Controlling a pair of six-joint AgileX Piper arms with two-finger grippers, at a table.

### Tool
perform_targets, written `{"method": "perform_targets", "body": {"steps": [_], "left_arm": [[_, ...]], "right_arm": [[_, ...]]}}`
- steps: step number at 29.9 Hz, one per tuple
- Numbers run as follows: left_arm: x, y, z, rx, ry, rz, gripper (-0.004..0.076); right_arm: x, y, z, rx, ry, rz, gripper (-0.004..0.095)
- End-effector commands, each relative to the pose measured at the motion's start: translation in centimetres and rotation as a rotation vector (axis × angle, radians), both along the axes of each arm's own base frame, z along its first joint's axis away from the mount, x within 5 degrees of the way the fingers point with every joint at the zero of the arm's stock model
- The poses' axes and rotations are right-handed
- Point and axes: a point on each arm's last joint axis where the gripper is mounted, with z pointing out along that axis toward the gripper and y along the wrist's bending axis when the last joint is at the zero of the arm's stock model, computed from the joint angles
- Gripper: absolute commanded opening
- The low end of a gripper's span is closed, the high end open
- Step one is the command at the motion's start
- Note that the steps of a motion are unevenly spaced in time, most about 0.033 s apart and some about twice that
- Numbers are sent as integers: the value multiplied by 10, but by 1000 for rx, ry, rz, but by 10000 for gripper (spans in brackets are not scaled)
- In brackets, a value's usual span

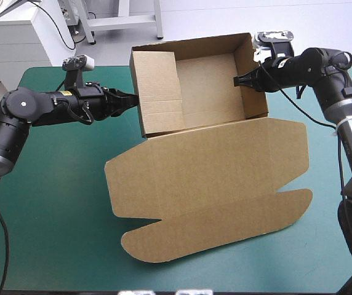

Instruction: Fold the box

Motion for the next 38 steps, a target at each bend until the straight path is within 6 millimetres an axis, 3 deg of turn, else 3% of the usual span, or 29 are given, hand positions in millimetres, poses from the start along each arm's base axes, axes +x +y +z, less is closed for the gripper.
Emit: {"method": "perform_targets", "body": {"steps": [1,3,5,20,31,38], "left_arm": [[-12,-2,21,-70,-37,-19,439],[-13,-2,20,-69,-34,-22,523],[-14,-2,20,-68,-25,-32,545],[-25,-9,18,-94,45,-160,544],[-11,-1,20,-44,-56,-12,515],[2,3,8,6,-18,57,491]], "right_arm": [[-15,0,32,80,-102,-19,-19],[-14,0,31,79,-91,-18,-19],[-14,0,29,83,-75,-19,-19],[-2,13,9,75,-12,-4,-19],[-6,19,9,115,13,41,-19],[-11,48,12,84,-45,90,-19]]}}
